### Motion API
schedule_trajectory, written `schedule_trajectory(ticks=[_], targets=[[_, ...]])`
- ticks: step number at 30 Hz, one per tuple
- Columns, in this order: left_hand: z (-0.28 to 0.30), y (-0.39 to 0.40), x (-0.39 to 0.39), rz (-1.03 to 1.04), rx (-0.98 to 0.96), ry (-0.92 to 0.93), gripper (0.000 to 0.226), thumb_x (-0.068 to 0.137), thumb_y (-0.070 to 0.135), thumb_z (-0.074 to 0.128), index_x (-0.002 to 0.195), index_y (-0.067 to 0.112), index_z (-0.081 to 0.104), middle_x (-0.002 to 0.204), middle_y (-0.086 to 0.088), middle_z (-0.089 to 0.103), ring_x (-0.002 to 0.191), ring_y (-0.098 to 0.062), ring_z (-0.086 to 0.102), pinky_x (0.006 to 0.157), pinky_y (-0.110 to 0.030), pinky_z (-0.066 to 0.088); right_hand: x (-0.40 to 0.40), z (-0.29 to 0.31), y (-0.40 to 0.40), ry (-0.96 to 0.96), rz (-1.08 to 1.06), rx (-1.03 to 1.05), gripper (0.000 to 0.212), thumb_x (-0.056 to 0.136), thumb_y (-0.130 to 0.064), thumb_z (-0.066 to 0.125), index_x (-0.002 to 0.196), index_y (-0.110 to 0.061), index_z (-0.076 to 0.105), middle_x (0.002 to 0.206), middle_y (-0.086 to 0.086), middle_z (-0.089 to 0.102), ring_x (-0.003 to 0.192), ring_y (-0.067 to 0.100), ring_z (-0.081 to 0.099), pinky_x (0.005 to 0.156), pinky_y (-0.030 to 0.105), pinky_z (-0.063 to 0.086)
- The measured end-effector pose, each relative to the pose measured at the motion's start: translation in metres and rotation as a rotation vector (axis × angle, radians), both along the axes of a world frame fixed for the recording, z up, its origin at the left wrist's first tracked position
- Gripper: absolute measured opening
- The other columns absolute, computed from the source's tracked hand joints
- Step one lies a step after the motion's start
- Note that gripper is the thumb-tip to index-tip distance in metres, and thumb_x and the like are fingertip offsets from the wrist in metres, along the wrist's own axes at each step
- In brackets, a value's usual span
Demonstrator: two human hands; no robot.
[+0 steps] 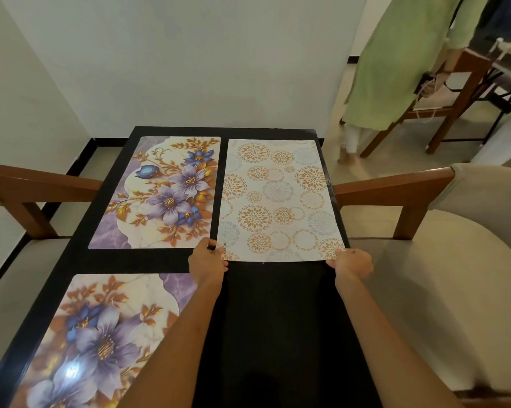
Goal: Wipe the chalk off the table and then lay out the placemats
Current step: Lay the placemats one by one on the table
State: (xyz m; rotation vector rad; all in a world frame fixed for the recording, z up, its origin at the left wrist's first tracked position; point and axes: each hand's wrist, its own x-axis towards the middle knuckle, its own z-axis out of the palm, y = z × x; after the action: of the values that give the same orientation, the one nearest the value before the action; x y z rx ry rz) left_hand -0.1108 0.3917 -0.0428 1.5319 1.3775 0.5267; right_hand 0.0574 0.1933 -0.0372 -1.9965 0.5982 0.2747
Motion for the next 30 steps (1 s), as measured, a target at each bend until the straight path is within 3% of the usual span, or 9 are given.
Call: schedule_trajectory(ticks=[10, 15, 21, 27, 30], targets=[[0.0018, 0.0019, 0.0051, -0.015, 0.027, 0.081, 0.009, 0.091, 0.010, 0.062, 0.097, 0.015, 0.058, 0.072, -0.002, 0.060, 0.055, -0.017, 0.064, 0.048, -0.024, 0.051, 0.0035, 0.0000, 0.0003, -0.019, 0.036, -0.003, 0.022, 0.083, -0.006, 0.073, 0.102, 0.003, 0.065, 0.096, 0.018, 0.071, 0.087, 0.028, 0.071, 0.073, 0.042, 0.059], [0.0013, 0.0010, 0.0074, -0.014, 0.033, 0.086, 0.007, 0.092, 0.011, 0.060, 0.098, 0.015, 0.057, 0.077, -0.007, 0.064, 0.055, -0.018, 0.064, 0.050, -0.028, 0.053, 0.0103, 0.0012, 0.0006, -0.012, 0.059, -0.014, 0.018, 0.080, -0.003, 0.075, 0.080, -0.003, 0.057, 0.095, 0.021, 0.070, 0.085, 0.031, 0.070, 0.076, 0.046, 0.059], [-0.0002, 0.0012, 0.0034, -0.032, 0.008, 0.031, 0.008, 0.092, 0.010, 0.060, 0.099, 0.014, 0.057, 0.078, -0.007, 0.064, 0.055, -0.018, 0.064, 0.050, -0.025, 0.052, 0.0060, 0.0031, -0.0036, -0.036, 0.019, 0.090, 0.009, 0.089, -0.005, 0.066, 0.097, -0.002, 0.065, 0.082, 0.009, 0.065, 0.063, 0.020, 0.069, 0.059, 0.029, 0.058], [-0.0006, 0.0030, 0.0023, -0.038, 0.018, 0.037, 0.010, 0.090, 0.011, 0.063, 0.099, 0.012, 0.058, 0.083, -0.010, 0.067, 0.051, -0.016, 0.063, 0.045, -0.023, 0.049, 0.0048, 0.0022, -0.0043, -0.057, 0.027, 0.048, 0.009, 0.089, -0.008, 0.067, 0.093, -0.003, 0.063, 0.067, 0.010, 0.065, 0.054, 0.017, 0.066, 0.055, 0.028, 0.056], [0.0012, 0.0030, 0.0029, -0.074, 0.068, 0.138, 0.009, 0.091, 0.015, 0.063, 0.098, 0.015, 0.057, 0.088, -0.009, 0.067, 0.059, -0.018, 0.065, 0.052, -0.027, 0.053, 0.0065, 0.0015, -0.0028, -0.038, 0.065, -0.050, 0.017, 0.089, -0.013, 0.069, 0.093, 0.002, 0.063, 0.077, 0.015, 0.069, 0.054, 0.018, 0.066, 0.054, 0.031, 0.057]])
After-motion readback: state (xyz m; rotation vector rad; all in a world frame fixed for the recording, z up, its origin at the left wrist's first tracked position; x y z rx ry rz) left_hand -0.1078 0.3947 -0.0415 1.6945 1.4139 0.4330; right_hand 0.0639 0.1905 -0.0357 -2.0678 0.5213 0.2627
